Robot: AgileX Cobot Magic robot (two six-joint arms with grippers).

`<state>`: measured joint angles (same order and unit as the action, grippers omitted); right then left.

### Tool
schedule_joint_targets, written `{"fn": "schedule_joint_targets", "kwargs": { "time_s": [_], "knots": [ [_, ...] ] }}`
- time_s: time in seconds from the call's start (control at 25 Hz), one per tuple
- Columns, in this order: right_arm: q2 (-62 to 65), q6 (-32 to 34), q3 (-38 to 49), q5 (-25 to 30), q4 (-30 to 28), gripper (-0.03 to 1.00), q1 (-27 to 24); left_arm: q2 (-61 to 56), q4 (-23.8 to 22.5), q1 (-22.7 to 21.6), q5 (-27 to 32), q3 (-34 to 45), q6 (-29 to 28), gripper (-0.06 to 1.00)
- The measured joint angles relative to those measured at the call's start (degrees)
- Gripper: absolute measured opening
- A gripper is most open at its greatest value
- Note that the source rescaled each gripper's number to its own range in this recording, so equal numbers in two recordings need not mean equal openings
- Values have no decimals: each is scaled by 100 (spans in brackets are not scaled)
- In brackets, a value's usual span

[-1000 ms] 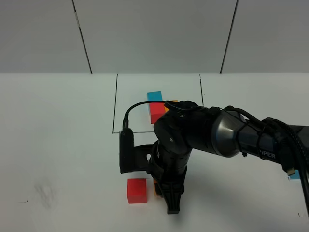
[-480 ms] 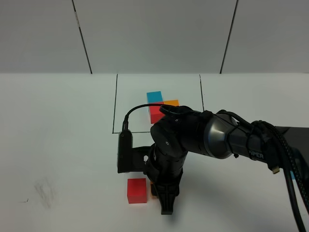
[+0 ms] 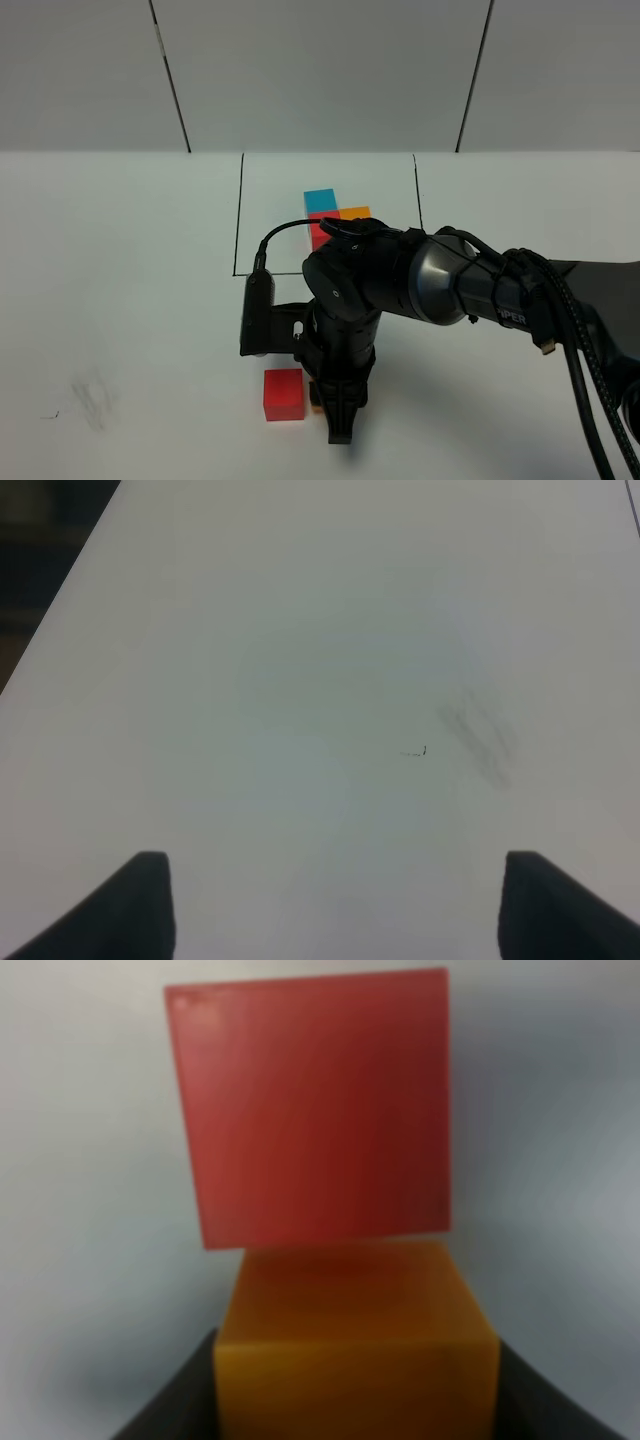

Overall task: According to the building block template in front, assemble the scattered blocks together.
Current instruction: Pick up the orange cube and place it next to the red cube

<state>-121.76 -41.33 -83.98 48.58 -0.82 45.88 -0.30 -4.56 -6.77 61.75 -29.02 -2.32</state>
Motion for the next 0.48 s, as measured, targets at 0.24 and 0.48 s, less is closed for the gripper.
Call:
{"fn": "schedule_joint_targets", "kwargs": {
  "time_s": [0.24,0.48],
  "knots": [
    [0,0,0,52,82,19,0,0,0,0,0,0,0,63],
    [0,-5,0,-11,82,19,0,0,0,0,0,0,0,63]
  ]
}}
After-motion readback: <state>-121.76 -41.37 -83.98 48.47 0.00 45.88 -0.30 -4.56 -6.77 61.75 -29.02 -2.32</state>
